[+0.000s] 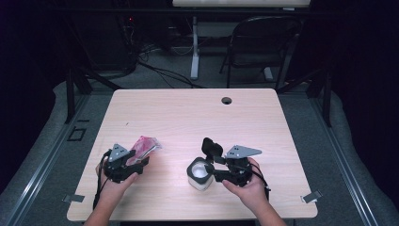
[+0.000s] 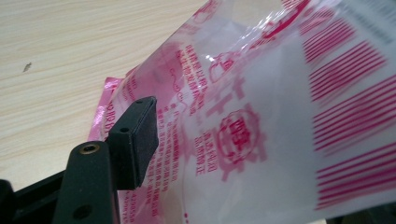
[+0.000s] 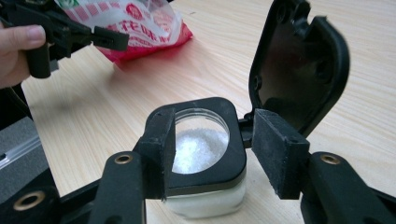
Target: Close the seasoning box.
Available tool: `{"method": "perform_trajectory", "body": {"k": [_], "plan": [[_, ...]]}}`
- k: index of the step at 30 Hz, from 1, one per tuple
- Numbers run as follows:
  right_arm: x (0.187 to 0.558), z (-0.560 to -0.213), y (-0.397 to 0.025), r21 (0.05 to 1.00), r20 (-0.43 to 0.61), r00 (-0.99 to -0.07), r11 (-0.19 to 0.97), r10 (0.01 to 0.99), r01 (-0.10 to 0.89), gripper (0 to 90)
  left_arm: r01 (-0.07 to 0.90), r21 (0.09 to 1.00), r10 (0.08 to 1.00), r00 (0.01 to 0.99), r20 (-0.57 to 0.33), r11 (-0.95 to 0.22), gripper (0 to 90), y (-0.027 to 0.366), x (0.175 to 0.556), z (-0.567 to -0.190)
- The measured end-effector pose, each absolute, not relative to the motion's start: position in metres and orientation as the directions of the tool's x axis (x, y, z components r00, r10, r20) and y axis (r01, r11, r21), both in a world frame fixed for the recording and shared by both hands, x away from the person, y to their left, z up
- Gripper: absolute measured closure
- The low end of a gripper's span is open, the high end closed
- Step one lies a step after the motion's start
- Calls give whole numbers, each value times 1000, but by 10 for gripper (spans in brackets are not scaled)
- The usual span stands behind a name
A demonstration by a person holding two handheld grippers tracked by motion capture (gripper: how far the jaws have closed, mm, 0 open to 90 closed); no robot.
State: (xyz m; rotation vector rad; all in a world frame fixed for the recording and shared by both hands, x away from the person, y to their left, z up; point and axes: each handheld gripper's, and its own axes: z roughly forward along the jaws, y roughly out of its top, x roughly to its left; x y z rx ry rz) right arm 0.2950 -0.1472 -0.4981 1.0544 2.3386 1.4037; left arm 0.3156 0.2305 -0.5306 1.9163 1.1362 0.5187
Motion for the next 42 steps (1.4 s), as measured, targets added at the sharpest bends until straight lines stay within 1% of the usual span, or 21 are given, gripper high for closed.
{"method": "perform_trajectory", "body": {"k": [2,12,21,34,42], "plan": [[294,-497,-148,846,183,-714,262,676,465,499,518,817,857,512,-57,-255,359,228,314,-529],[294,-487,-151,856,194,-711,238,676,459,510,510,812,837,545,-49,-284,353,217,312,-527],[291,-475,-159,862,177,-695,232,696,451,524,507,807,828,560,-41,-303,334,209,309,-525],[292,-464,-180,876,192,-642,165,743,453,524,482,811,798,602,-33,-330,328,195,302,-520],[296,-466,-190,881,191,-607,138,771,453,523,484,800,781,624,-32,-354,328,185,299,-522]]}}
